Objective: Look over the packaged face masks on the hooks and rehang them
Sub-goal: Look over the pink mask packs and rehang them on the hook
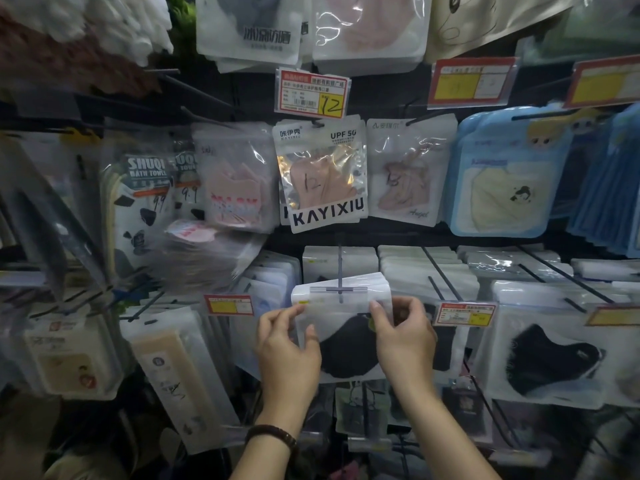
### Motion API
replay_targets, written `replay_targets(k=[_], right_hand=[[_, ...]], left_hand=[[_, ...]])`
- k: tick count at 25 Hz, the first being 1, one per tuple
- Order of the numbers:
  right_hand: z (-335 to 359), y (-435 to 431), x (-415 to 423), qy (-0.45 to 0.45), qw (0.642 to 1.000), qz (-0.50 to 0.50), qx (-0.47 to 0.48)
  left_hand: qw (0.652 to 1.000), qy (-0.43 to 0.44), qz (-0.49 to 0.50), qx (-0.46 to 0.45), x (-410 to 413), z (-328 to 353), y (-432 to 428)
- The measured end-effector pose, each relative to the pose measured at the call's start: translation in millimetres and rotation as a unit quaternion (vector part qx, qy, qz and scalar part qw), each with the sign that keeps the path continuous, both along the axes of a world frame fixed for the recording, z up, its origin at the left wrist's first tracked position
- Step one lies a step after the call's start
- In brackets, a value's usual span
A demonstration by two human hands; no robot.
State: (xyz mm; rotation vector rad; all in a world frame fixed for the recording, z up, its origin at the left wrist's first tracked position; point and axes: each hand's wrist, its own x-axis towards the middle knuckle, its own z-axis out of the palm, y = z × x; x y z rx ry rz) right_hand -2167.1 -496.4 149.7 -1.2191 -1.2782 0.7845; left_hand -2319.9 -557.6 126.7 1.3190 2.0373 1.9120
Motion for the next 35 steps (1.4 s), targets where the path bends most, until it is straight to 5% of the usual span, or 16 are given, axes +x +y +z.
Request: replay_targets(k=[6,9,13,19,26,32,35], right_hand=[[-0.3,-38.3,-3.0,-0.089,0.995,-0.028,0.025],[27.9,-62.3,14.7,-0.198,0.971,0.132,0.016],[100.9,-84.6,13.2,-0.172,0.937,0.302,0.048],[176.0,-43.8,-59.1,-0.354,0.849,0.325,0.221],[185.5,26.6,-153.4,-0.503,0.774,0.297,0.245],[164.9,38.0,-186.9,-0.540,0.752,0.291,0.242],[164.5,35.5,-197.2,-0.560,0.753,0.262,0.226]], left_hand=[[0.998,0.064,-0.021,-0.001,-8.2,8.4,-20.8],[0.984,0.107,-0.119,-0.078,-20.5,28.7,-43.2],[0.958,0.135,-0.217,-0.127,-42.8,86.5,-83.9],[0.945,0.299,-0.095,-0.091,-117.1,150.9,-91.8],[0.834,0.492,0.026,-0.249,-210.0,192.9,-49.5],[0.776,0.574,-0.026,-0.262,-256.9,202.4,-5.8],[0.775,0.572,-0.095,-0.250,-271.1,199.4,11.6]])
